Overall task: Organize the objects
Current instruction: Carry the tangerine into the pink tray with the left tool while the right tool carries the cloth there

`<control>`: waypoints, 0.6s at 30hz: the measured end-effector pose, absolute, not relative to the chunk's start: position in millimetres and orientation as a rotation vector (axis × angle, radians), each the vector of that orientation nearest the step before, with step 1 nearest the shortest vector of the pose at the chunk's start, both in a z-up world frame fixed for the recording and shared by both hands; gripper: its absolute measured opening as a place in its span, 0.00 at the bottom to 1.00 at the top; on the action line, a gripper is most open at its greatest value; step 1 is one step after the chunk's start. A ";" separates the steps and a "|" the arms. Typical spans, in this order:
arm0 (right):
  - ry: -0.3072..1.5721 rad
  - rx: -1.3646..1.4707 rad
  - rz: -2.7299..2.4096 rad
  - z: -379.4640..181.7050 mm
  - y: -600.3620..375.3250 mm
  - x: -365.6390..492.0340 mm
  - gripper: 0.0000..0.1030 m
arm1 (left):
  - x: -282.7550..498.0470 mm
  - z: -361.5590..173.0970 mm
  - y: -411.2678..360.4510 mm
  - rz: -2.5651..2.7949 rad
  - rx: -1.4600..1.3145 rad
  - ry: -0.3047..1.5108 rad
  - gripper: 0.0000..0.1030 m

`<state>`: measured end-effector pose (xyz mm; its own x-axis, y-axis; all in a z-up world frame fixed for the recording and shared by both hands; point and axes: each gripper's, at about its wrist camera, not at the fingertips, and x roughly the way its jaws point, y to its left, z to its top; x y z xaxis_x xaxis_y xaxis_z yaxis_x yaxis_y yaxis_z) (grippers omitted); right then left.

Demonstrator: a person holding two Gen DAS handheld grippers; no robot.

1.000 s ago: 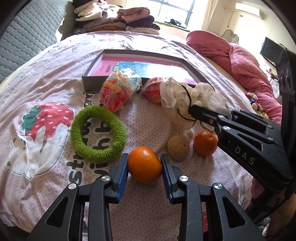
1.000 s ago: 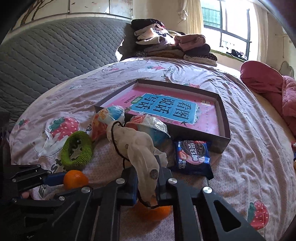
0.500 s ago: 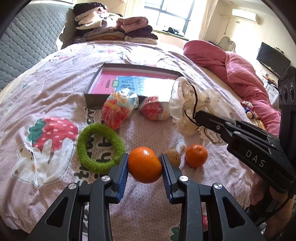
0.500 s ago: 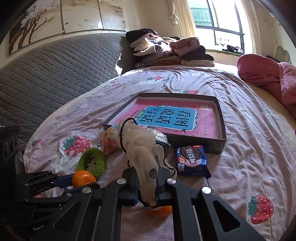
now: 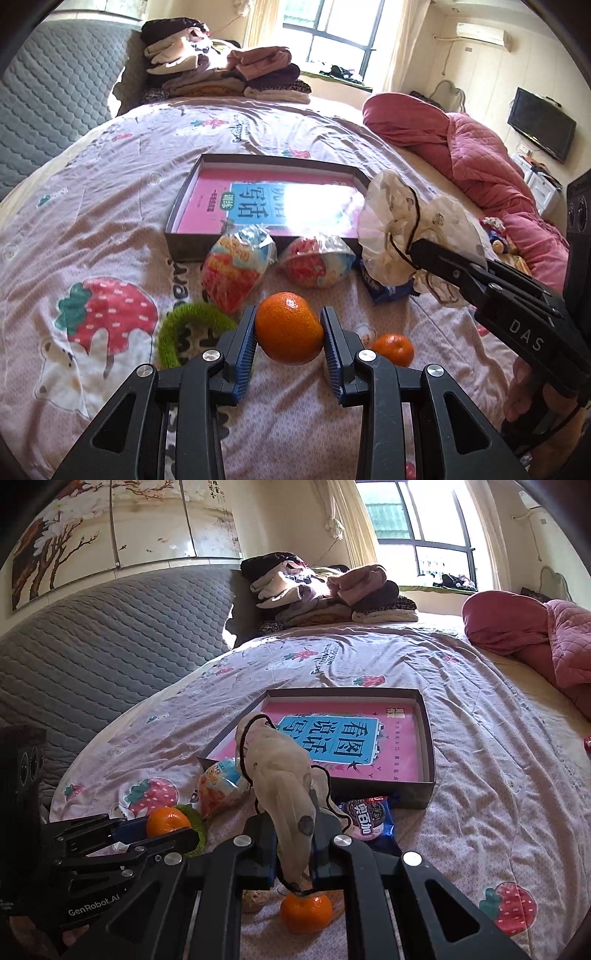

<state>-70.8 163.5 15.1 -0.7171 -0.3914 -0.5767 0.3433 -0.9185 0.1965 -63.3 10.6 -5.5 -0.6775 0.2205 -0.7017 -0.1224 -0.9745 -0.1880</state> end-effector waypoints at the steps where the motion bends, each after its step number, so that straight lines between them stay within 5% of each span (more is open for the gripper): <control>1: -0.107 0.895 -2.592 15.2 163.9 -72.8 0.12 | -67.5 -4.4 10.0 2.709 -1.155 -0.186 0.34; 18: -0.118 0.904 -2.646 17.9 172.6 -114.9 0.12 | -133.8 6.3 -7.4 2.762 -1.128 -0.167 0.34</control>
